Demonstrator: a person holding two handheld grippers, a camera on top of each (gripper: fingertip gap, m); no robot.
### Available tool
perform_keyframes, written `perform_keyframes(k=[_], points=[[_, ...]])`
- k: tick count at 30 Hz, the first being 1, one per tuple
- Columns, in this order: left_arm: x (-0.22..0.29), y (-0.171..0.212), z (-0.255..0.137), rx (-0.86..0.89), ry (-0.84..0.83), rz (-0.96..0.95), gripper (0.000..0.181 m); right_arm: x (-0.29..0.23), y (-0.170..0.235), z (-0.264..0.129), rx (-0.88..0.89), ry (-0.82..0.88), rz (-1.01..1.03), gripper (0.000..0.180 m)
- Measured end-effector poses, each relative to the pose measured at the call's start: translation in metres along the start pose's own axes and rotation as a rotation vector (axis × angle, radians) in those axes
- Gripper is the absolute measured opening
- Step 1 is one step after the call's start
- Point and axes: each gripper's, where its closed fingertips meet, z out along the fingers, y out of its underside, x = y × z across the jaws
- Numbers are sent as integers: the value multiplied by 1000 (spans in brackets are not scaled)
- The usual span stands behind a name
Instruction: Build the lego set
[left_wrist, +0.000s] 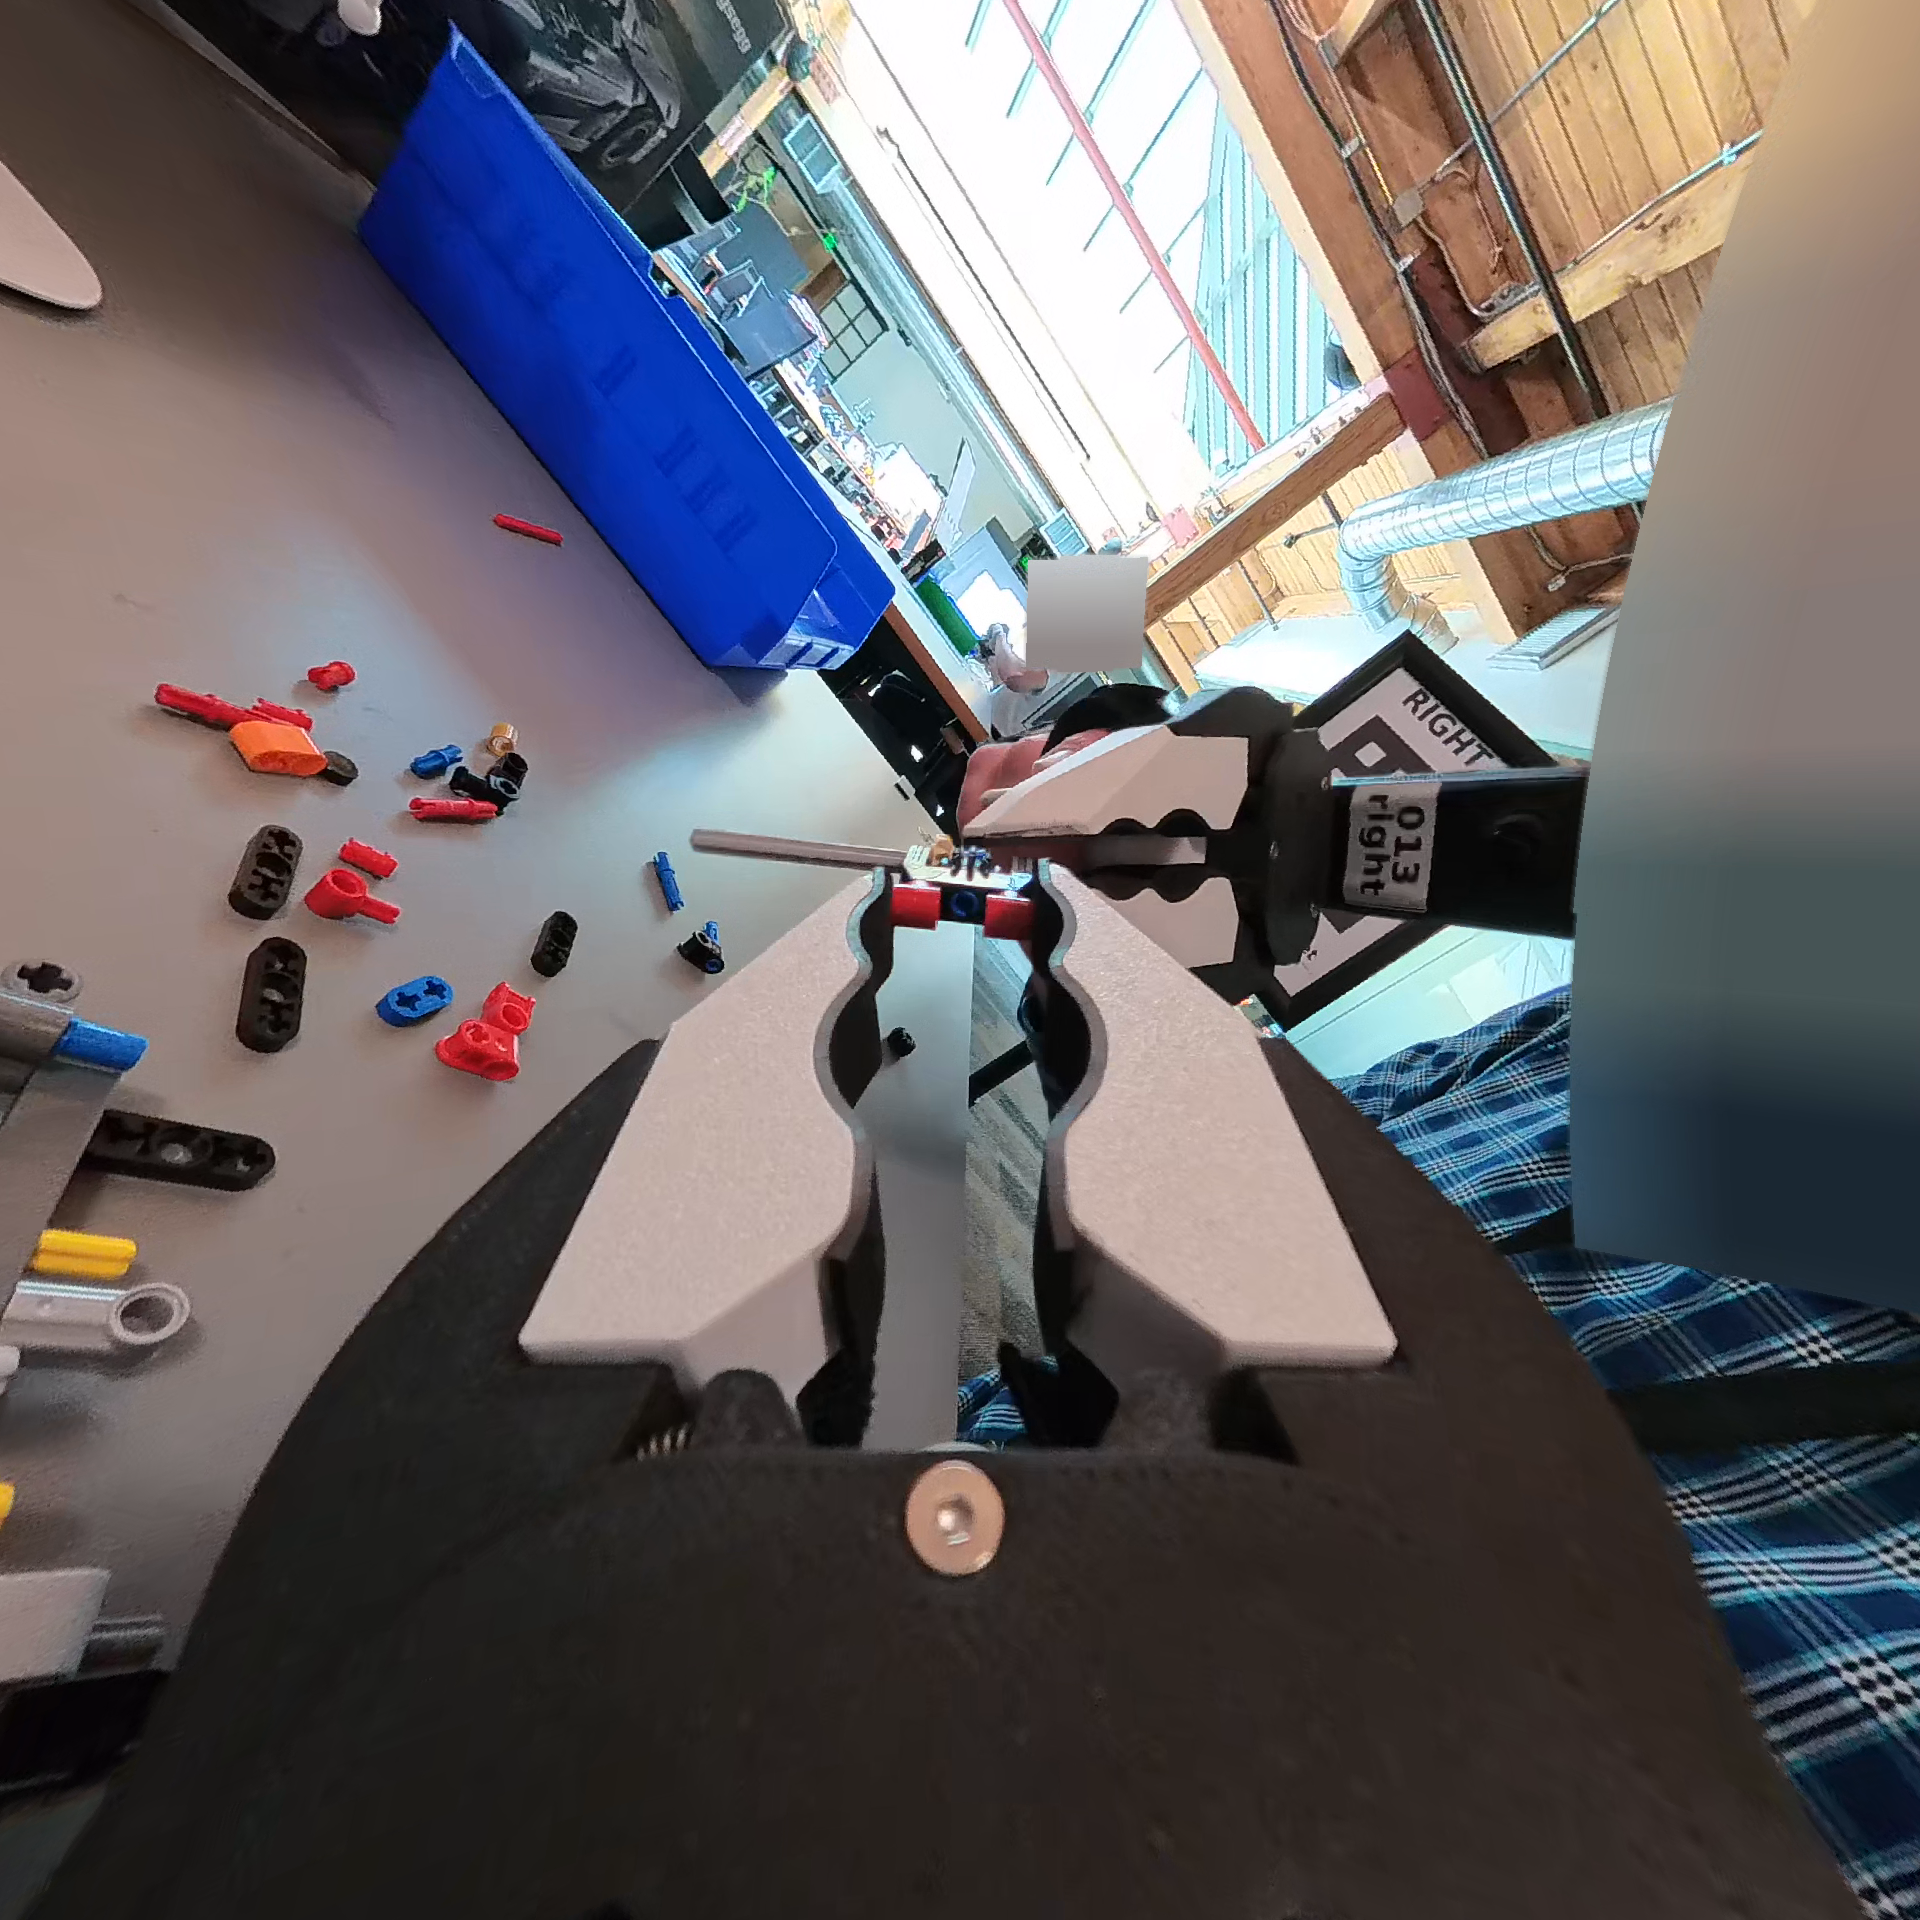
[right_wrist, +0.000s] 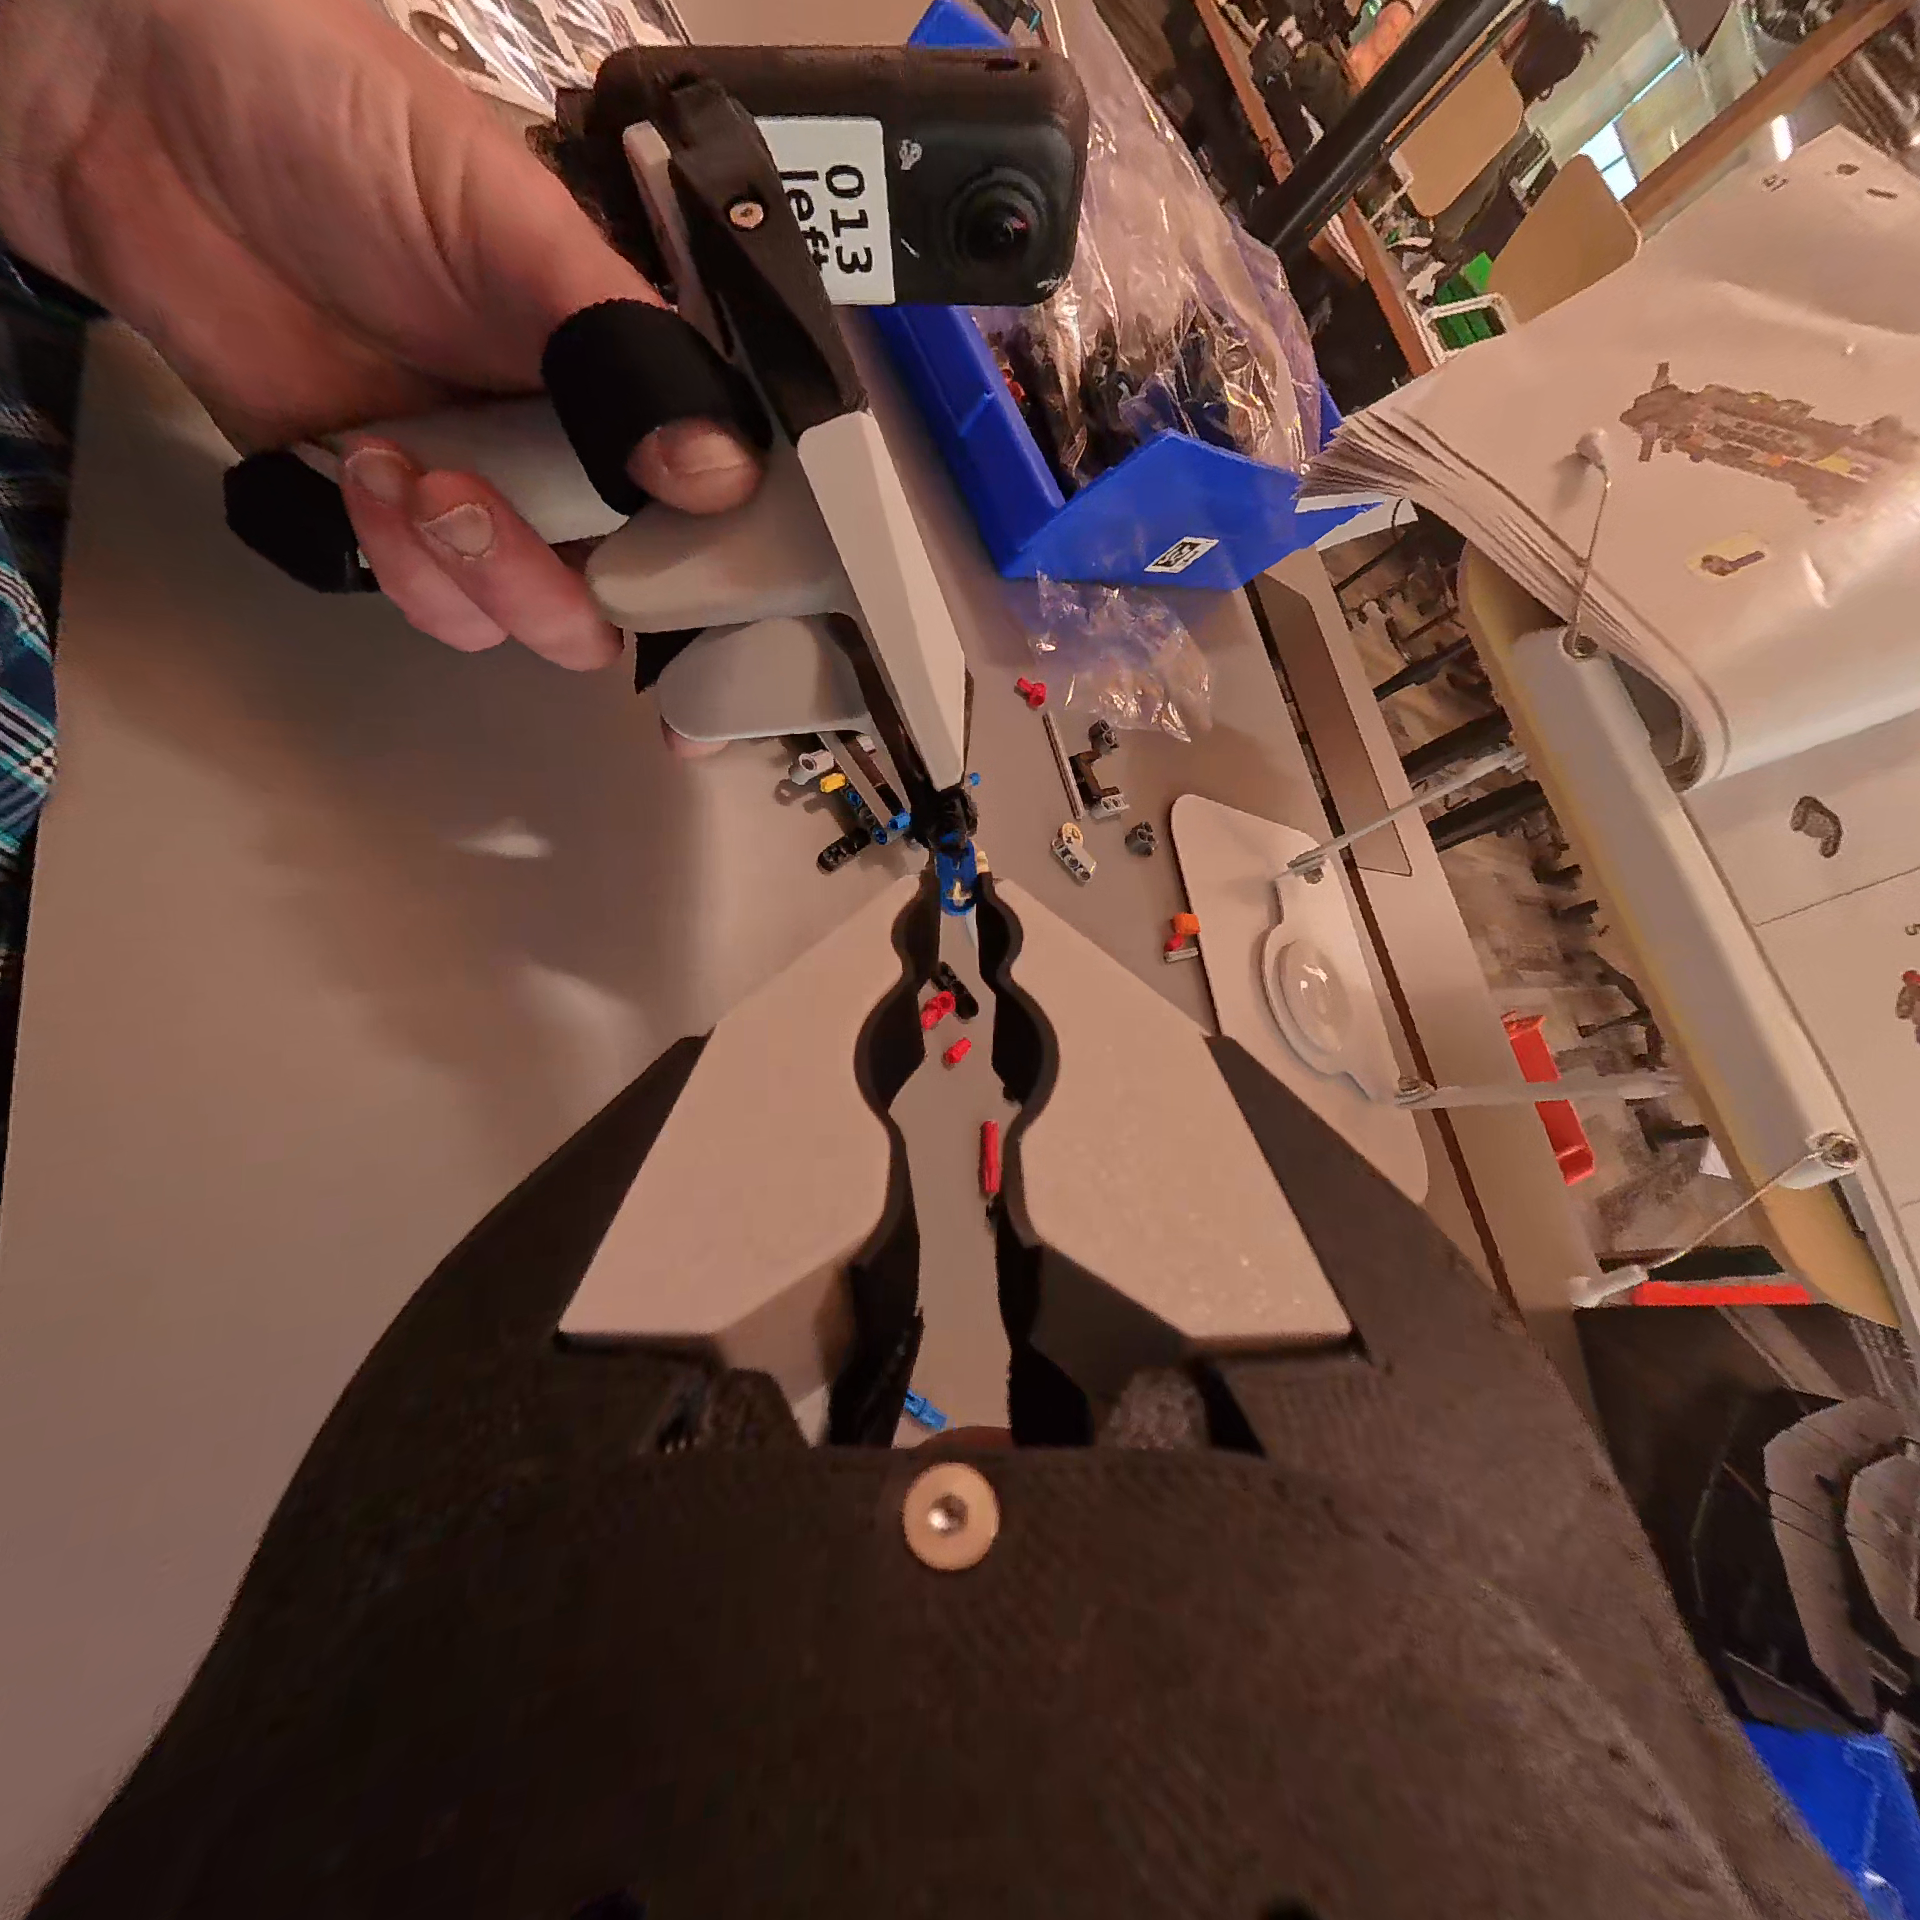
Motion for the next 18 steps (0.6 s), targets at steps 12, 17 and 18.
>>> perform_keyframes(k=[12,17,18], points=[[-2,-2,-1,17,-57,69,24,1,2,4,-53,88,61,3],[-2,-1,0,18,-75,101,24,3,5,3,-74,142,82,4],[-1,-1,1,19,-79,108,24,2,4,3,-75,151,73,3]])
